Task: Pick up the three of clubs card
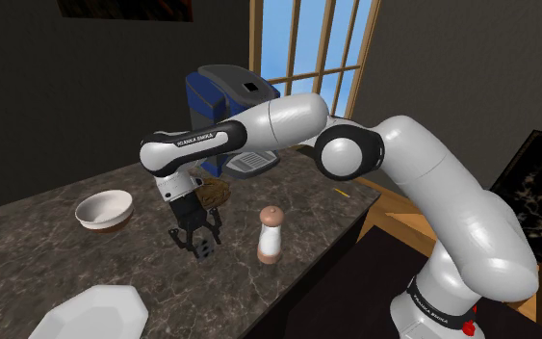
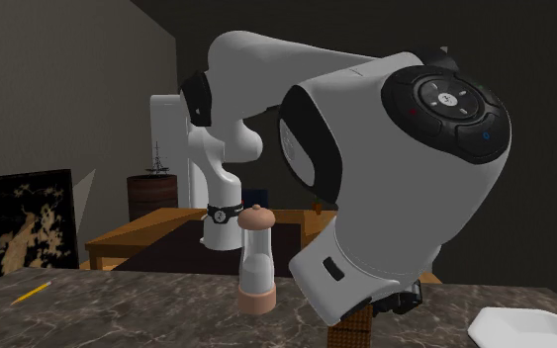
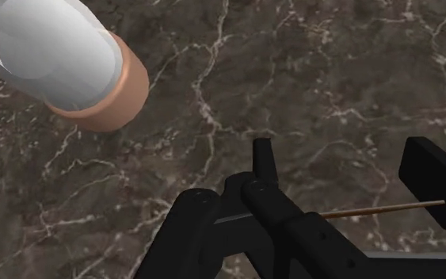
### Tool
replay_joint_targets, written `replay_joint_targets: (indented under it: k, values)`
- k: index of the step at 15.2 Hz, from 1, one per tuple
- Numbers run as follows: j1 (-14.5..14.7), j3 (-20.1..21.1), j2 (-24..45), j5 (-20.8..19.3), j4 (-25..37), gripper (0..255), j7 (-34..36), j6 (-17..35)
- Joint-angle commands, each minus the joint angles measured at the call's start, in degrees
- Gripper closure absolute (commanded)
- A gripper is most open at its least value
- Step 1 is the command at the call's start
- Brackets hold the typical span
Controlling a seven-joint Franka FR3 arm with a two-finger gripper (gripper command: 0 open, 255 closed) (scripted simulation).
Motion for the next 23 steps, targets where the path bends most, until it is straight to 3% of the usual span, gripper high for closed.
replay_joint_targets:
  k: [1,8,23]
  values:
    - [0.04,0.01,0.09,0.0,0.01,255,-0.01,0.05]
    - [-0.04,0.0,-0.11,0.01,-0.37,255,-0.06,0.21]
    - [-0.22,0.89,-4.21,1.14,3.97,255,1.94,-7.92]
